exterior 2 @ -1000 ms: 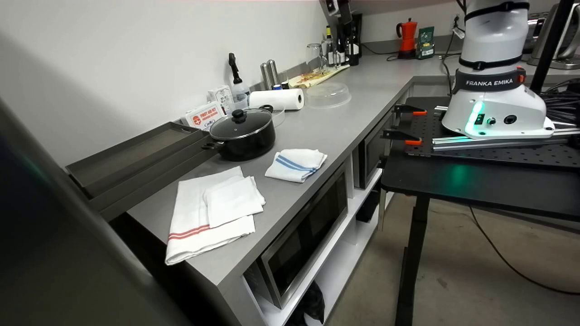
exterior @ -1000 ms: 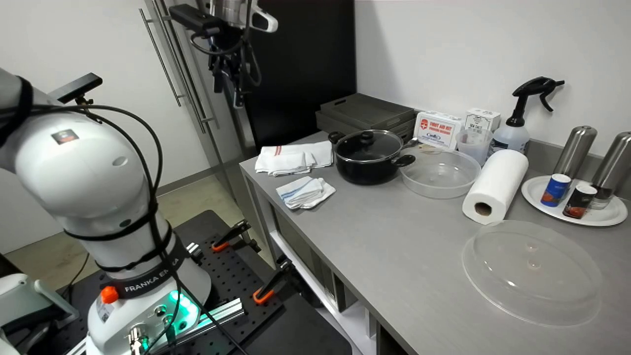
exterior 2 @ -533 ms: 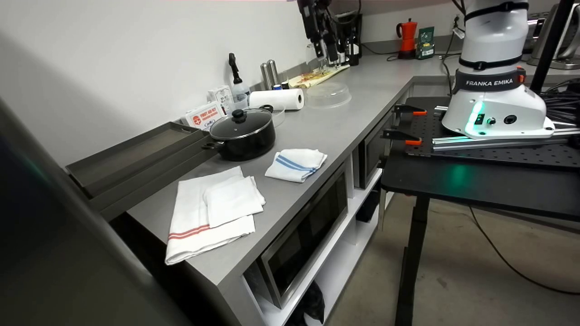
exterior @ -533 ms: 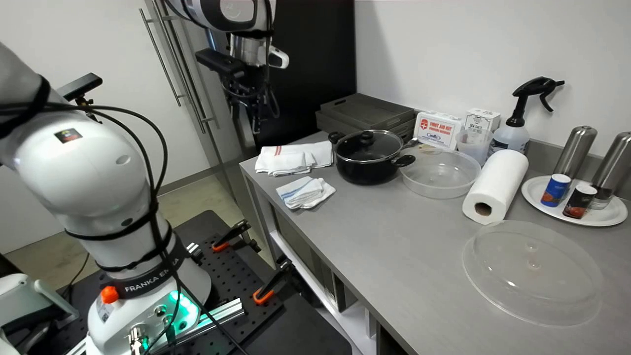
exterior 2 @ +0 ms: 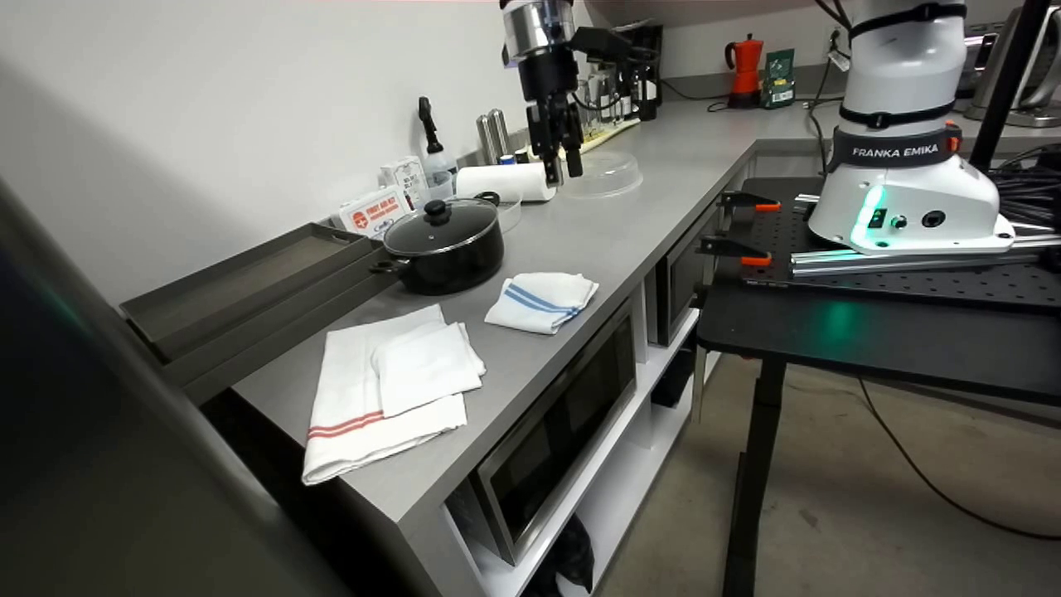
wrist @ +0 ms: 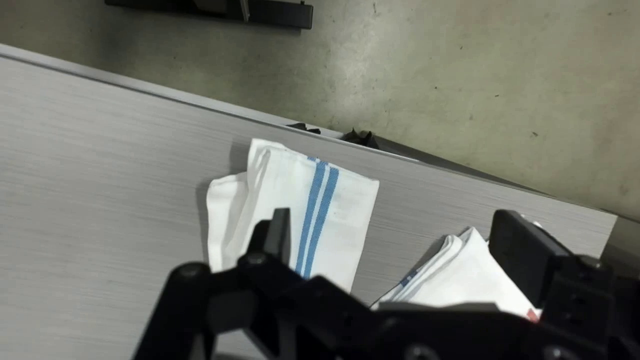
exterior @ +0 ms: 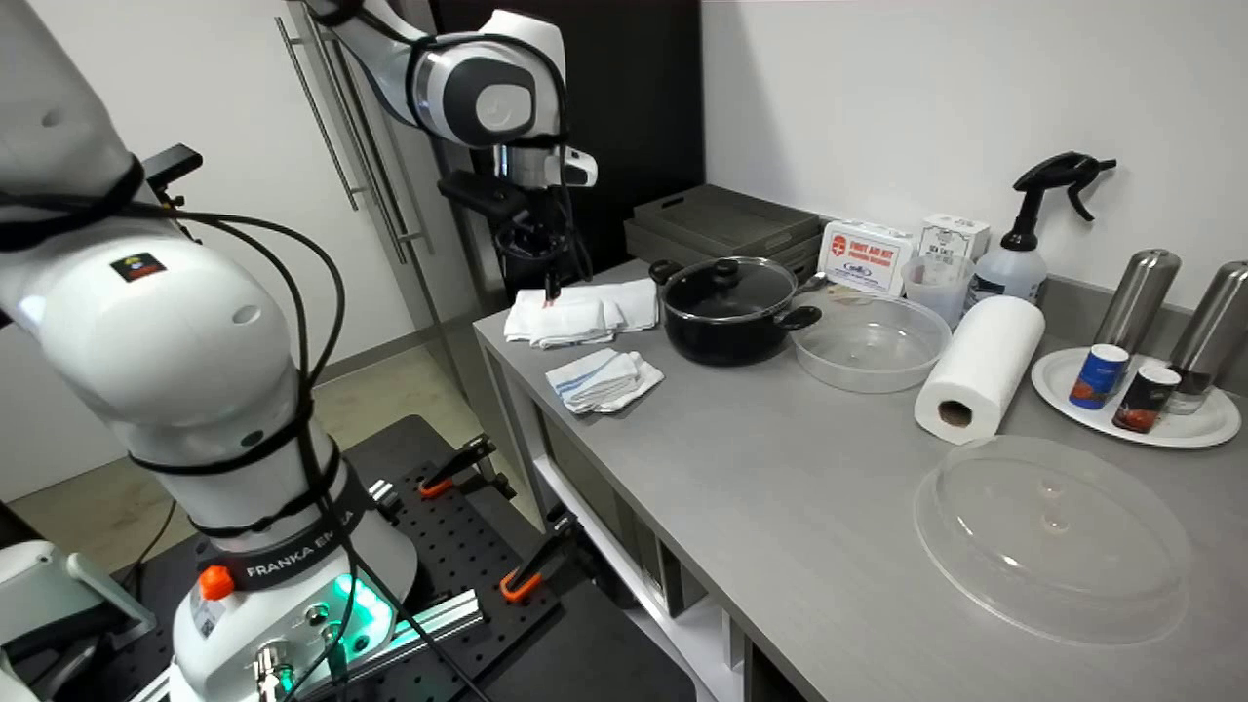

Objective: Pick up the white towel with blue strips from the countertop and move it to the right.

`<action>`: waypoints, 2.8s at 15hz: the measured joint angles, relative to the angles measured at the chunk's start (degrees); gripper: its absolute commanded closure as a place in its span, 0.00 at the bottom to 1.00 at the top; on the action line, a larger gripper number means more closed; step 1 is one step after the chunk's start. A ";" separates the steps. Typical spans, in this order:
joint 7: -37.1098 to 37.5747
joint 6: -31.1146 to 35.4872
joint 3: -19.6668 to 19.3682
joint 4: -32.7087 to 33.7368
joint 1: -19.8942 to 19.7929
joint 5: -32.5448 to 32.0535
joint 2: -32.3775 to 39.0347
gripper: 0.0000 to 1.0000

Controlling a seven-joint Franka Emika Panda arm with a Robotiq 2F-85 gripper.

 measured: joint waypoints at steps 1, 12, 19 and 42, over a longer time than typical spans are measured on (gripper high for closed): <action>0.05 2.71 0.32 0.09 0.02 -1.22 2.10 0.00; 7.99 22.10 -0.91 6.24 2.22 -19.21 20.98 0.00; 8.12 22.42 -3.81 15.57 3.07 -19.36 31.46 0.00; 7.41 22.69 -2.49 22.51 -0.95 -15.80 42.72 0.00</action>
